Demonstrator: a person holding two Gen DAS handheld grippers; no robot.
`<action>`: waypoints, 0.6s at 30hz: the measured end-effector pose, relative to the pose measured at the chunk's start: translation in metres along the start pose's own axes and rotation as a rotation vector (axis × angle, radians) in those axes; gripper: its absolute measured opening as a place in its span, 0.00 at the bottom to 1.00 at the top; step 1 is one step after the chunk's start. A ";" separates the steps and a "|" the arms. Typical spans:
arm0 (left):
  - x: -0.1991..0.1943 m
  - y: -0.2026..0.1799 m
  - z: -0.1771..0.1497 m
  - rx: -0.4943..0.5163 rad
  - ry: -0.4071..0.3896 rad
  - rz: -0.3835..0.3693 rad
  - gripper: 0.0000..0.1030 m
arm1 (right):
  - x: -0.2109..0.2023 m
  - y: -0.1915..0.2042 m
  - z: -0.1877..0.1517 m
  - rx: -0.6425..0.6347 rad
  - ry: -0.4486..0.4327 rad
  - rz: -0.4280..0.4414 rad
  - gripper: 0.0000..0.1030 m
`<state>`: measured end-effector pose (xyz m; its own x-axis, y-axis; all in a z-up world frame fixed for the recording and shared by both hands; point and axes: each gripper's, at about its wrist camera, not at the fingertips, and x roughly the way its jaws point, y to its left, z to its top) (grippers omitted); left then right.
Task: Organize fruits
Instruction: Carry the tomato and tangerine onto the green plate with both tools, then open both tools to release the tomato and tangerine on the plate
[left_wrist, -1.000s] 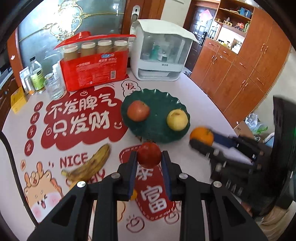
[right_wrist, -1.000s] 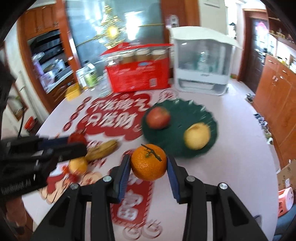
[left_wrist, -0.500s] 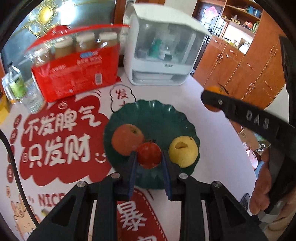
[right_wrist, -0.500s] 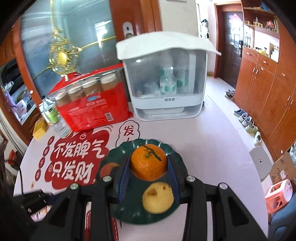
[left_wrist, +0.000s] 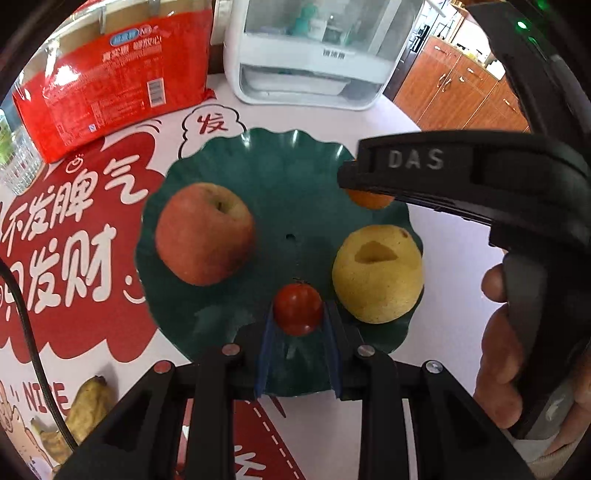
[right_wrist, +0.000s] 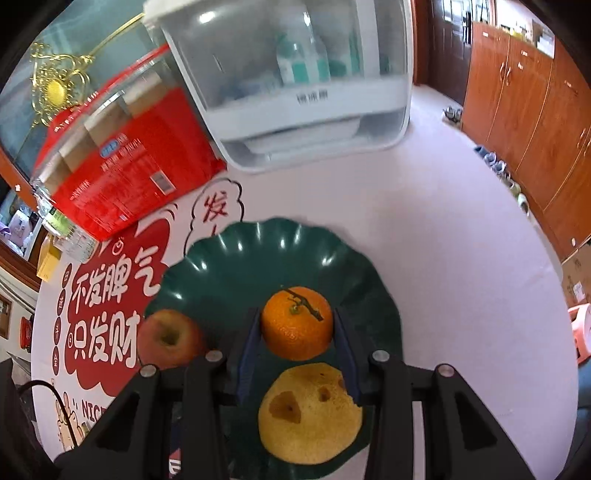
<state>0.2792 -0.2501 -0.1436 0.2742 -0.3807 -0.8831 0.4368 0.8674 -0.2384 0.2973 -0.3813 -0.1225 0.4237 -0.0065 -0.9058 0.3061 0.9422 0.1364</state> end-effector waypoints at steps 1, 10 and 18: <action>0.002 0.001 0.001 -0.002 0.003 -0.001 0.23 | 0.004 0.001 -0.001 0.003 0.011 0.000 0.38; 0.017 0.007 0.000 -0.012 0.029 0.000 0.23 | 0.021 0.013 -0.005 -0.024 0.058 -0.027 0.38; 0.024 0.007 0.000 -0.003 0.048 0.029 0.36 | 0.031 0.015 -0.005 -0.044 0.090 -0.050 0.39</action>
<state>0.2889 -0.2537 -0.1666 0.2451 -0.3395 -0.9081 0.4264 0.8790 -0.2135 0.3110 -0.3654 -0.1507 0.3294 -0.0259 -0.9438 0.2864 0.9553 0.0737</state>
